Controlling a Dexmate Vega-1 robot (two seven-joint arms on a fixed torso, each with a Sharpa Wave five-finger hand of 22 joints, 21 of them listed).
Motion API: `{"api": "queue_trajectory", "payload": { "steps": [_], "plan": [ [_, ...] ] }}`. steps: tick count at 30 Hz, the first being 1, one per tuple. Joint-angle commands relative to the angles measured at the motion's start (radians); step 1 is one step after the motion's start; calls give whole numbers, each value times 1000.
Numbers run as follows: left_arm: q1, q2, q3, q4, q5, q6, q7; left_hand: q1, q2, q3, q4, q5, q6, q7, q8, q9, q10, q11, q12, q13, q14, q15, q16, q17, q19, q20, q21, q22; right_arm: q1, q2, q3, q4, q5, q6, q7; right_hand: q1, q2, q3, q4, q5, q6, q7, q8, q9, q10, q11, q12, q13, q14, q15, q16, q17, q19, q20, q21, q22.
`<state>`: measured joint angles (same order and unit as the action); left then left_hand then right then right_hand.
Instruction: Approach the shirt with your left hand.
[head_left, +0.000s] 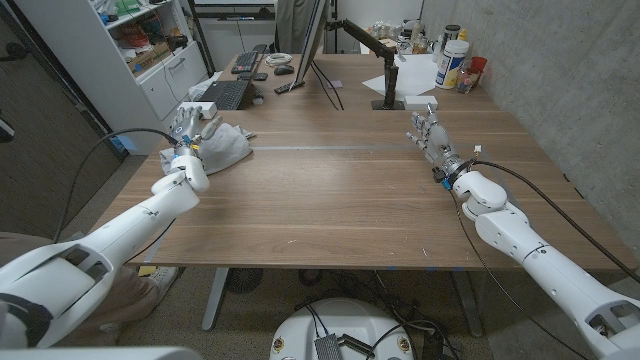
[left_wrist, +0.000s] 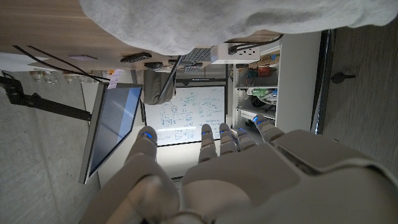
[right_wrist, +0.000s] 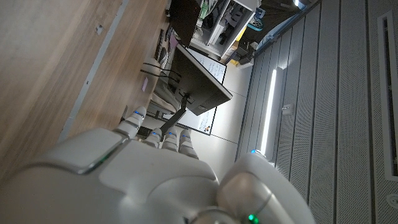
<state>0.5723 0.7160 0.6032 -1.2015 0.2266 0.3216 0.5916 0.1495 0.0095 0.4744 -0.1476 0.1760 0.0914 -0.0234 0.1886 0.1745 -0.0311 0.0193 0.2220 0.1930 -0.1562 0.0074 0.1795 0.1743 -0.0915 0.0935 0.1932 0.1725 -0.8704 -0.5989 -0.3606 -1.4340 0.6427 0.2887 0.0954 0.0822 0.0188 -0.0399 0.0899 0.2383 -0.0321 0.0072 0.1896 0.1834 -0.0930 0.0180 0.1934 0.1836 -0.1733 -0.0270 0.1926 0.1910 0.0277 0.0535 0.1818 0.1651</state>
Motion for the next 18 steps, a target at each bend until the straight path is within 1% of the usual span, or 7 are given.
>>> {"api": "queue_trajectory", "payload": {
  "steps": [1, 2, 10, 11, 13, 14, 18],
  "plan": [
    [-28, -26, 19, 66, -17, -20, 3, 9, 1, 3, -1, -2, 10, 3, 3, 5, 5, -1, 1, 4, -7, -3, 4, 3, 5, 0, 1, 1, 10, 0, -5, 0, -6, -12, 1, 0, 10, -6, 3, 1, 0, 1, 5, 3, 7, 0, 4, 4, -19, 3, 4, 1, 0, 1, 5, 3],
    [-34, -34, 23, 87, -16, -45, 16, 9, 1, 3, -1, -2, 11, 2, 3, 5, 5, -2, 1, 4, -7, -2, 4, 3, 6, 1, 1, 1, 11, 0, -6, 1, -6, -13, 2, 0, 10, -6, 3, 1, 0, 1, 6, 3, 6, 0, 4, 4, -19, 3, 4, 1, 0, 1, 5, 3],
    [-49, -44, 37, 110, -18, -55, 19, 13, 3, 4, -1, -2, 16, 1, 4, 6, 11, -7, 3, 4, -1, -6, 6, 3, 14, -3, 3, 1, 11, -2, -5, 0, -7, -15, 0, 0, 10, -7, 3, 1, 1, 2, 5, 3, 4, 0, 2, 4, -15, 9, 5, 1, -2, 2, 4, 3],
    [-57, -50, 41, 125, -20, -62, 15, 13, 4, 4, -1, -2, 16, 1, 4, 6, 10, -7, 3, 4, -1, -5, 5, 2, 13, -2, 3, 1, 10, -2, -4, -2, -7, -16, -3, 0, 11, -7, 3, 1, 1, 2, 5, 3, 4, -1, 2, 4, -15, 9, 5, 1, -2, 2, 4, 3],
    [-57, -50, 42, 125, -21, -63, 16, 14, 4, 4, -1, -2, 16, 2, 3, 6, 12, -5, 3, 4, -1, -4, 5, 2, 14, -2, 3, 1, 10, -2, -4, -3, -7, -16, -3, 0, 11, -7, 3, 1, 1, 1, 5, 3, 4, 0, 2, 4, -15, 10, 5, 1, -2, 2, 4, 3],
    [-64, -57, 48, 140, -21, -72, 16, 14, 4, 4, -1, -2, 16, 2, 3, 6, 11, -6, 3, 4, -1, -4, 5, 2, 14, -2, 3, 1, 9, -4, -6, -5, -10, -18, -4, 0, 11, -7, 3, 1, 1, 1, 5, 3, 4, -1, 2, 4, -15, 9, 5, 1, -2, 1, 4, 3],
    [-71, -63, 57, 155, -21, -81, 16, 15, 5, 5, -1, -2, 16, 3, 3, 6, 11, -4, 2, 4, -2, -3, 5, 2, 14, -3, 2, 1, 9, -4, -7, -9, -9, -23, -6, 0, 11, -8, 3, 1, 1, 2, 6, 3, 3, -1, 2, 4, -15, 11, 5, 1, -2, 2, 4, 3]
  ]
}}
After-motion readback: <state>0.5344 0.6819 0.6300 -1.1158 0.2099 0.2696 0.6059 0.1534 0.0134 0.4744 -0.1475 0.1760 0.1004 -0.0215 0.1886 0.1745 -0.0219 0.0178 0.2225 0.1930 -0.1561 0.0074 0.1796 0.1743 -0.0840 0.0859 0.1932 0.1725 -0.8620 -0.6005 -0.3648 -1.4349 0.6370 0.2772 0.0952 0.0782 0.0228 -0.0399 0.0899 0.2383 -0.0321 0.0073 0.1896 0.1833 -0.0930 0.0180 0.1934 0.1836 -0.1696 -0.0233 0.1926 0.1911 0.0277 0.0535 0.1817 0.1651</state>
